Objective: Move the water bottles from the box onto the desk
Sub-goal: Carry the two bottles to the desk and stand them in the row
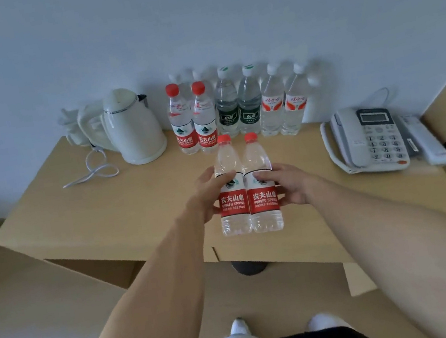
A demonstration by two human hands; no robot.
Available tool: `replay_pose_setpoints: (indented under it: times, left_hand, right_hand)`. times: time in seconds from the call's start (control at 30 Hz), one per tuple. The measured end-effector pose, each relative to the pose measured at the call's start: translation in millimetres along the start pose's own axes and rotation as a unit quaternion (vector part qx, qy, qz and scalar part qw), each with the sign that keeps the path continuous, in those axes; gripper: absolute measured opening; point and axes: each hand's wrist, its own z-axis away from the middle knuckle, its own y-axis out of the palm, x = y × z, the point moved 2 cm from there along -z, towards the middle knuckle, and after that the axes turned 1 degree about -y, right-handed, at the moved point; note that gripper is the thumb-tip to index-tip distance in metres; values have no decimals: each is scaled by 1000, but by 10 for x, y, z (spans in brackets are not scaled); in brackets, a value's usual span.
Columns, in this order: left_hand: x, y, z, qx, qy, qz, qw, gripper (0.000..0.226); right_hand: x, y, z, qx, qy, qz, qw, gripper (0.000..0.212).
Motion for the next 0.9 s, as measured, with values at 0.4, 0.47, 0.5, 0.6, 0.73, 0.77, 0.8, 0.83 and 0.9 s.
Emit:
replay_pose_setpoints:
  times: [0.4,0.47,0.5,0.6,0.73,0.77,0.8,0.83,0.9]
  left_hand:
    - [-299,159,-459,82,60,-36,994,55]
    - [-378,154,-487,89,90,-38,991,59]
    - [-416,147,-505,90,107,-41,989,61]
    - [-540,122,-579,79,160,-61,982,66]
    - [-668,81,-688,52,198,-126,971,74]
    - [-685,71,-717,50,203,-138,968,74]
    - [-695,58,-743,48,209,-149,965,73]
    - [-704,44,-766,47,215,-160,962,72]
    - [-718,28,-793,46,223,-176,958,70]
  right_hand:
    - [102,-181,-131,-79,-38,-67,994,50]
    - [192,-220,-158,-84,-61,-57,993,51]
    - [240,-235,-175,-87,-73,-49,992,52]
    - [405,-275,-236,-89,-125,-13,988,54]
    - [570,-307,-331,-83,-177,47,980,65]
    - [597,-312,-354,-82,-185,62,977,67]
    - [621,-317,-373,-83,-191,80,975,69]
    - [643,-327,-393,-87,-194,99,972,69]
    - [662,-361,-438,-100,-198,130,966,72]
